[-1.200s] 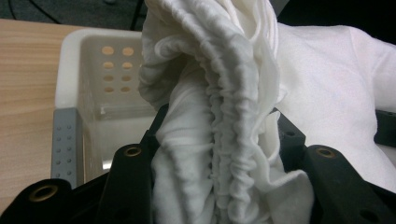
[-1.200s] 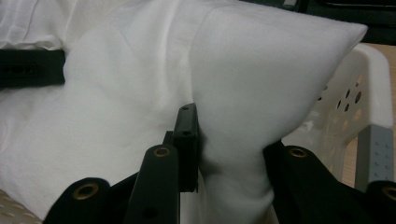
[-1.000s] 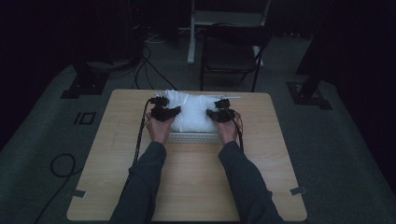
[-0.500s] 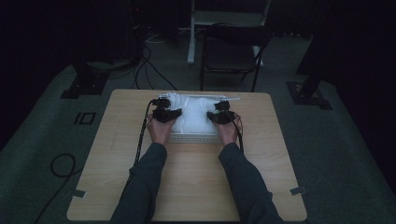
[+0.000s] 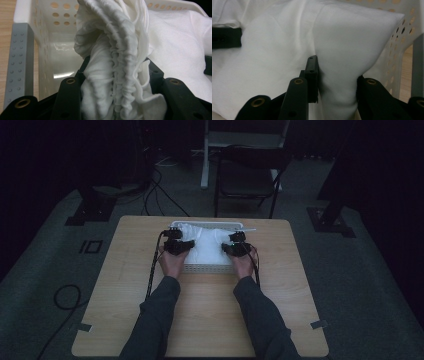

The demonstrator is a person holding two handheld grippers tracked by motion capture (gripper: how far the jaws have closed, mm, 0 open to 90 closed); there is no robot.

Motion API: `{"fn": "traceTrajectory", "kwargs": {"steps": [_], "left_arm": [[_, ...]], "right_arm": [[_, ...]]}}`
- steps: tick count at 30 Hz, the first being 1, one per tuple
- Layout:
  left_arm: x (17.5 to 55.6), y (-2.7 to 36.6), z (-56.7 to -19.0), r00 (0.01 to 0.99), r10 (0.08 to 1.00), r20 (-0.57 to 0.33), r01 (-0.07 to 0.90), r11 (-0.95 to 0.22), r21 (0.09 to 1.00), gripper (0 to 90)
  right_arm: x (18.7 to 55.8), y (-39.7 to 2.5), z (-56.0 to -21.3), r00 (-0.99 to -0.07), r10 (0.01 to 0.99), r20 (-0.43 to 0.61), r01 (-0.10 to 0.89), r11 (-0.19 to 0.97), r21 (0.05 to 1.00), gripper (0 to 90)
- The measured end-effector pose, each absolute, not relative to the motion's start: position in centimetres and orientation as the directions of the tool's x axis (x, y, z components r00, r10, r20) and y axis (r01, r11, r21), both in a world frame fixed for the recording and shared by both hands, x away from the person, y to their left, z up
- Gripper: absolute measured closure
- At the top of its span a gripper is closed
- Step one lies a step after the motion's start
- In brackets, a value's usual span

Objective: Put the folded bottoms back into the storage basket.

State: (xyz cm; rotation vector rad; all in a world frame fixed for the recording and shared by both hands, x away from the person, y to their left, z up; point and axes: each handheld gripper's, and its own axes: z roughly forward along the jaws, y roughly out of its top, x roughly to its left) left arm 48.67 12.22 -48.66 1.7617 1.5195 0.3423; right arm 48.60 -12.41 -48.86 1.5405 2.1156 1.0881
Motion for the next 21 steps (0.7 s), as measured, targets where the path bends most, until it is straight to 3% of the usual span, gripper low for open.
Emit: {"fn": "traceTrajectory", "kwargs": {"steps": [21], "left_arm": [[48.52, 11.71, -48.77, 0.260, 0.950, -0.175, 0.751, -0.085, 0.655, 44.7]], "right_arm": [[48.68, -11.93, -48.98, -0.380, 0.919, 0.099, 0.694, 0.213, 0.688, 69.3]]}}
